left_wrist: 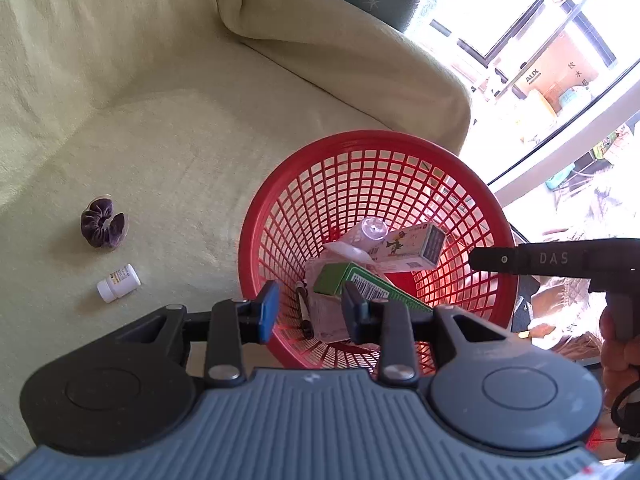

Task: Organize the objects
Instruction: 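Carry the lighter into the red basket and open the left gripper, then reach the left gripper to the white pill bottle and grasp it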

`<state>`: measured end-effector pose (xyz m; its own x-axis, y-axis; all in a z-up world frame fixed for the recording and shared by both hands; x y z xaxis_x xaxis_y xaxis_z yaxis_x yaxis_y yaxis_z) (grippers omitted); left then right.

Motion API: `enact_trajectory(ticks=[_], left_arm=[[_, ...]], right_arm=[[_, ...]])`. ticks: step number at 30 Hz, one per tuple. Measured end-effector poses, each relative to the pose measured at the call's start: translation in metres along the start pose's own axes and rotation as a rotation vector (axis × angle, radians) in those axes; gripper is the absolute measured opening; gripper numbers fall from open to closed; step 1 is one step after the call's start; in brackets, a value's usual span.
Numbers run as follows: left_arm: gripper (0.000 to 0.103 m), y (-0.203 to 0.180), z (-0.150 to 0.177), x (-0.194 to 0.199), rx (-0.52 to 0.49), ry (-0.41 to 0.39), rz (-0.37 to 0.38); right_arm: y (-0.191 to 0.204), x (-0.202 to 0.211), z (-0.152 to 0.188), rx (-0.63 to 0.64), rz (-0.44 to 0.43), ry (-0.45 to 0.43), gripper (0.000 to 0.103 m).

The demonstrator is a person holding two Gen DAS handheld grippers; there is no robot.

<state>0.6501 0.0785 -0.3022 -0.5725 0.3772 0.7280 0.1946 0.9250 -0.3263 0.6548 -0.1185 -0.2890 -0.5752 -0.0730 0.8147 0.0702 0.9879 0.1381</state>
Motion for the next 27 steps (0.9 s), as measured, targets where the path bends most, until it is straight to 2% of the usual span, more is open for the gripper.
enact_trajectory(ticks=[15, 27], left_arm=[[0.031, 0.061, 0.009, 0.023, 0.019, 0.002, -0.137], [0.032, 0.107, 0.020, 0.014, 0.007, 0.045, -0.248]], right_arm=[[0.002, 0.000, 0.000, 0.002, 0.014, -0.001, 0.010], [0.001, -0.001, 0.000, 0.000, 0.032, 0.005, 0.010]])
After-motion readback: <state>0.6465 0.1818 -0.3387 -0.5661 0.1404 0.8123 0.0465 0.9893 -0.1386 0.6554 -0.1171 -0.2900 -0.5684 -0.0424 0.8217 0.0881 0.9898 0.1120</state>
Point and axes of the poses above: each gripper's, at about its wrist camera, not at the fingertips, and x roughly against the way its jaws point, y to its left, z to its underside, the point moved 5 cm from there along -x, roughly the way its jaws point, and after that the axes turned 15 degrees about -y, right-handed, at the moved point
